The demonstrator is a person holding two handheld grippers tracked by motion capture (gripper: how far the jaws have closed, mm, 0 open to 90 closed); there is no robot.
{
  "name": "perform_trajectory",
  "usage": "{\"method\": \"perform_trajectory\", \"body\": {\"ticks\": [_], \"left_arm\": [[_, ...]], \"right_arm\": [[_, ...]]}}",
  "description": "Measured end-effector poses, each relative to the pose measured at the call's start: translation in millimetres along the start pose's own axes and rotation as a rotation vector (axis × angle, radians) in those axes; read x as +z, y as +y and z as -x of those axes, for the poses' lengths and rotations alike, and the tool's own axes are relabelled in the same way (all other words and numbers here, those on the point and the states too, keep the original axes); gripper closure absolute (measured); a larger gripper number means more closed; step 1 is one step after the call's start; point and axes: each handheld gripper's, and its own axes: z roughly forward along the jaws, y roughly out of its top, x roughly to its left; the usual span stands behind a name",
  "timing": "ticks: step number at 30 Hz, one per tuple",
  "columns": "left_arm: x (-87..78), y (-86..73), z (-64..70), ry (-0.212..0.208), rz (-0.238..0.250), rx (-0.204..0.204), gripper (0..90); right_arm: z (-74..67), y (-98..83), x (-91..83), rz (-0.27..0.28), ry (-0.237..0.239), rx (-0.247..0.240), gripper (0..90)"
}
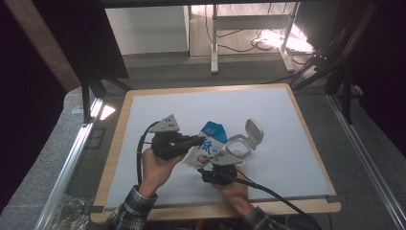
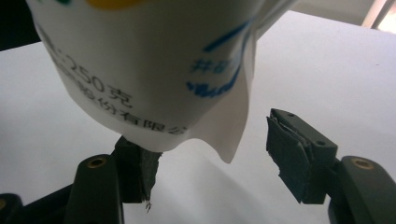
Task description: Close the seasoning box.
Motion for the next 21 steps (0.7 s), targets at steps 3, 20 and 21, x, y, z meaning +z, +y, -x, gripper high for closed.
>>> {"method": "perform_trajectory", "body": {"ticks": [3, 20, 21], "left_arm": [[0.2, 0.9, 0.8, 0.001, 0.001, -0.001, 90.0], [10.7, -2.6, -3.7, -0.005, -0.011, -0.027, 90.0], [10.7, -2.6, -3.7, -0.005, -0.011, -0.027, 90.0]], "right_arm": [[0.7, 0.1, -0.2, 0.009, -0.014, -0.011, 36.5], [-5.5, 0.3, -4.9, 0.038, 0.033, -0.020, 49.7], [-4.4, 0.2, -5.9, 0.030, 0.072, -0.030, 51.3]]}}
